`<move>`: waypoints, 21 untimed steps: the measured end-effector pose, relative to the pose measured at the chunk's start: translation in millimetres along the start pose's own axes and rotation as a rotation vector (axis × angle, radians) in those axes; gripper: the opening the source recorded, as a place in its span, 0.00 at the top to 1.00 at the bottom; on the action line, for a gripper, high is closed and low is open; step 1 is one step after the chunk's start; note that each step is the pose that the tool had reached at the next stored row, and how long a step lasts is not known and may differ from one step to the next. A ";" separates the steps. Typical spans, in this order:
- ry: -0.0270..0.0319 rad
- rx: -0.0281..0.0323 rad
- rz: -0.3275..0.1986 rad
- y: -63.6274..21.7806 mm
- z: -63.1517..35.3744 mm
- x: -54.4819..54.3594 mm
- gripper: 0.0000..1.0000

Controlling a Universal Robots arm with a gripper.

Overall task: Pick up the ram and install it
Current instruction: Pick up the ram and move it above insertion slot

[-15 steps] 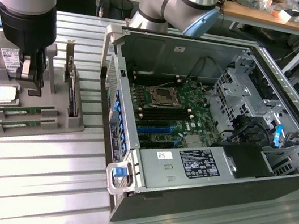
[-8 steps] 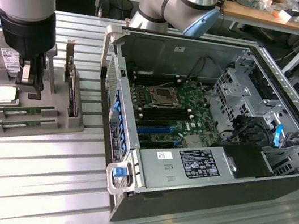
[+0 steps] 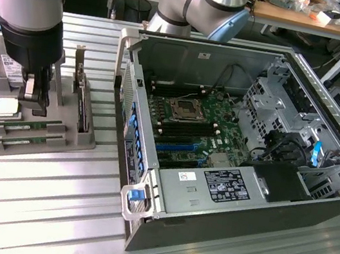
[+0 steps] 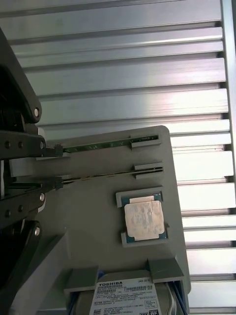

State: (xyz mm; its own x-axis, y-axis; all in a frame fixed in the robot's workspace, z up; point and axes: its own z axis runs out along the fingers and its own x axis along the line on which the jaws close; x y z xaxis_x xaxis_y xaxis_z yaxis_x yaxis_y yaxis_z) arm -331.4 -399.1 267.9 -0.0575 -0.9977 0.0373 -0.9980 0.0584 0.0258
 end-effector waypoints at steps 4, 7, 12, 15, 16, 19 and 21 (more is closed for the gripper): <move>0.0001 0.0001 0.000 0.5 5.4 -0.2 0.70; 0.0003 0.0001 0.000 0.7 9.0 -0.3 0.70; 0.0004 0.0001 0.000 2.5 15.2 -0.4 0.70; 0.0004 0.0001 0.000 5.1 20.2 -0.4 0.70; 0.0004 0.0001 0.000 5.3 20.7 -0.4 0.70; 0.0004 0.0001 0.000 5.8 24.3 -0.5 0.70; 0.0004 0.0001 0.000 6.0 29.3 -0.7 0.70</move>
State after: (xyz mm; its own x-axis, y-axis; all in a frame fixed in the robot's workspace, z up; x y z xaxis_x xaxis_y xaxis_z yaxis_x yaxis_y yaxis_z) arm -338.2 -399.0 238.7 -0.0575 -0.9976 0.0377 -0.9980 0.0585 0.0257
